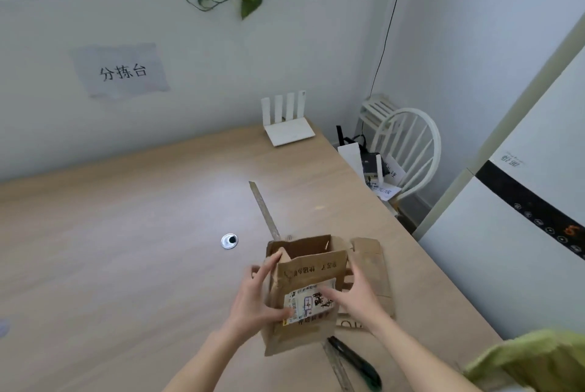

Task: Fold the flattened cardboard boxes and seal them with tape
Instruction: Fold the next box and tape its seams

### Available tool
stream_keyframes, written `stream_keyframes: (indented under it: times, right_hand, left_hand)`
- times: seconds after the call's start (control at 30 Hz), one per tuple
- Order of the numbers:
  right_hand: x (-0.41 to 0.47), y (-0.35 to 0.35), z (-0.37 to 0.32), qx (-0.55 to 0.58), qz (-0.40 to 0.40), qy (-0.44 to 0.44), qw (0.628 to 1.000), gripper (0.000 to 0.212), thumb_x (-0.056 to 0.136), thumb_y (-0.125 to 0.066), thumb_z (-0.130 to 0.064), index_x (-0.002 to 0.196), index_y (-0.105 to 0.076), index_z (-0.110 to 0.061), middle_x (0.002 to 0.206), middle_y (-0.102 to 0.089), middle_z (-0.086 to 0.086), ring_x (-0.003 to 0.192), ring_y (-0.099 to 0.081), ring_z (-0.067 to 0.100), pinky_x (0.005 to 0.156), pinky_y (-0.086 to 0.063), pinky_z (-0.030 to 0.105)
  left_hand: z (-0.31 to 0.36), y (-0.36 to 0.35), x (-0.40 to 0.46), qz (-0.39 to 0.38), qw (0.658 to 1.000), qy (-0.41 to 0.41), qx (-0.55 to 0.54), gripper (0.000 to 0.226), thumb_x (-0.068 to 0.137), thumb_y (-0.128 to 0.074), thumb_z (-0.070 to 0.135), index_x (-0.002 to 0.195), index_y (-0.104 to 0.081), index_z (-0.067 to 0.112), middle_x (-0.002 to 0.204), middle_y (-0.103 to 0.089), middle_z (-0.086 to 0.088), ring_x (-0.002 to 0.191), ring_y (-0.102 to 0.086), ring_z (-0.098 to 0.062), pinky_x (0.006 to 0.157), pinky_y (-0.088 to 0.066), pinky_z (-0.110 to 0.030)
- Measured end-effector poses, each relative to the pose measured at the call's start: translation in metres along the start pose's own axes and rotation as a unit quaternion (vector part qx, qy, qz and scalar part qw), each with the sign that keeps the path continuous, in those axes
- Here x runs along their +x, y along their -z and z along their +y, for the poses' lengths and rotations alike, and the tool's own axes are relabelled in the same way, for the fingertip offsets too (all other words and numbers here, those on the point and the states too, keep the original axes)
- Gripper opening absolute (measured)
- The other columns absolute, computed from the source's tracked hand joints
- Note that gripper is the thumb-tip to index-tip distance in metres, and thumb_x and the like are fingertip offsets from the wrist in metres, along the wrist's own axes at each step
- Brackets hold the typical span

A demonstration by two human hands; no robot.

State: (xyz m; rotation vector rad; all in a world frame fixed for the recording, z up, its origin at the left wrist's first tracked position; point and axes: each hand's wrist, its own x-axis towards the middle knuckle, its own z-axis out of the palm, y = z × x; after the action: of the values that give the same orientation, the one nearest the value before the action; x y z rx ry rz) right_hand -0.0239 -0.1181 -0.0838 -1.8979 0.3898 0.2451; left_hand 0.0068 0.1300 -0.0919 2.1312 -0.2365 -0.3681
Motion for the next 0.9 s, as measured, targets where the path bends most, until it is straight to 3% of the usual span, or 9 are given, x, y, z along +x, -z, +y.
stream_keyframes:
  times: [0.13, 0.23, 0.3, 0.4, 0.57, 0.67, 0.77, 0.83, 0.9]
  right_hand:
    - [-0.048, -0.042, -0.017, -0.013, -0.025, 0.02, 0.999, 0.101, 0.063, -0.087, -0.063, 0.147, -0.033, -0.045, 0.136, -0.048, -0.013, 0.122, -0.05, 0.012, 0.104, -0.044, 0.043]
    - [-0.075, -0.066, -0.014, -0.035, -0.051, 0.025, 0.998, 0.079, 0.067, -0.085, -0.061, 0.131, -0.04, -0.052, 0.131, -0.049, -0.015, 0.122, -0.051, 0.012, 0.106, -0.045, 0.045]
    - [-0.085, -0.075, -0.002, -0.03, -0.064, 0.013, 0.997, 0.071, 0.062, -0.084, -0.07, 0.121, -0.048, -0.056, 0.133, -0.054, -0.013, 0.122, -0.056, 0.014, 0.107, -0.049, 0.048]
    - [-0.096, -0.085, 0.018, -0.014, -0.079, 0.003, 0.997, 0.061, 0.064, -0.078, -0.078, 0.119, -0.057, -0.059, 0.133, -0.061, -0.009, 0.121, -0.06, 0.013, 0.103, -0.053, 0.048]
    - [-0.109, -0.091, 0.049, -0.002, -0.061, -0.008, 0.998, 0.058, 0.07, -0.073, -0.077, 0.12, -0.058, -0.052, 0.129, -0.059, -0.009, 0.119, -0.061, 0.013, 0.1, -0.054, 0.041]
    - [-0.119, -0.09, 0.061, -0.027, -0.066, -0.003, 0.997, 0.039, 0.086, -0.076, -0.05, 0.119, -0.055, -0.048, 0.128, -0.058, -0.009, 0.116, -0.058, 0.007, 0.089, -0.053, 0.025]
    - [-0.124, -0.088, 0.068, -0.061, -0.065, 0.018, 0.996, 0.037, 0.088, -0.076, -0.043, 0.117, -0.053, -0.045, 0.124, -0.056, -0.01, 0.11, -0.056, 0.0, 0.078, -0.048, 0.016]
    - [-0.127, -0.089, 0.07, -0.085, -0.074, 0.03, 0.993, 0.04, 0.087, -0.076, -0.043, 0.115, -0.049, -0.048, 0.121, -0.053, -0.011, 0.11, -0.054, -0.001, 0.076, -0.047, 0.014]
    - [-0.128, -0.089, 0.071, -0.11, -0.073, 0.045, 0.99, 0.048, 0.083, -0.078, -0.046, 0.115, -0.044, -0.057, 0.114, -0.055, -0.013, 0.107, -0.055, 0.001, 0.081, -0.049, 0.02]
  left_hand:
    - [-0.03, 0.018, -0.062, 0.058, 0.996, -0.024, 0.056, 0.098, 0.049, -0.089, 0.045, 0.129, -0.038, 0.07, 0.117, -0.033, 0.013, 0.105, -0.046, -0.003, 0.078, -0.043, -0.013]
    - [-0.051, 0.023, -0.099, 0.076, 0.994, -0.023, 0.071, 0.091, 0.049, -0.09, 0.04, 0.122, -0.043, 0.068, 0.12, -0.032, 0.012, 0.113, -0.043, -0.008, 0.083, -0.043, -0.014]
    - [-0.059, 0.023, -0.119, 0.084, 0.994, -0.024, 0.069, 0.087, 0.05, -0.09, 0.035, 0.119, -0.047, 0.065, 0.122, -0.032, 0.011, 0.115, -0.042, -0.009, 0.085, -0.044, -0.017]
    - [-0.07, 0.015, -0.141, 0.092, 0.993, -0.027, 0.065, 0.084, 0.054, -0.085, 0.03, 0.12, -0.045, 0.062, 0.127, -0.032, 0.013, 0.119, -0.037, -0.005, 0.089, -0.045, -0.021]
    - [-0.085, -0.018, -0.164, 0.08, 0.997, -0.008, 0.01, 0.079, 0.057, -0.083, 0.028, 0.121, -0.05, 0.06, 0.132, -0.019, 0.04, 0.122, -0.043, 0.003, 0.088, -0.035, 0.0]
    - [-0.087, -0.041, -0.172, 0.1, 0.994, -0.008, -0.031, 0.074, 0.062, -0.083, 0.048, 0.127, -0.048, 0.058, 0.137, -0.025, 0.033, 0.125, -0.045, 0.003, 0.096, -0.042, -0.011]
    - [-0.088, -0.055, -0.181, 0.132, 0.991, 0.01, -0.031, 0.059, 0.08, -0.064, 0.07, 0.134, -0.045, 0.057, 0.141, -0.024, 0.032, 0.128, -0.043, 0.003, 0.104, -0.046, -0.03]
    - [-0.092, -0.059, -0.189, 0.136, 0.99, 0.036, -0.027, 0.05, 0.086, -0.062, 0.064, 0.132, -0.045, 0.056, 0.136, -0.032, 0.032, 0.12, -0.046, 0.004, 0.098, -0.05, -0.032]
    - [-0.093, -0.059, -0.197, 0.163, 0.984, 0.058, -0.026, 0.047, 0.083, -0.069, 0.058, 0.123, -0.044, 0.054, 0.123, -0.044, 0.032, 0.11, -0.051, 0.005, 0.092, -0.049, -0.027]
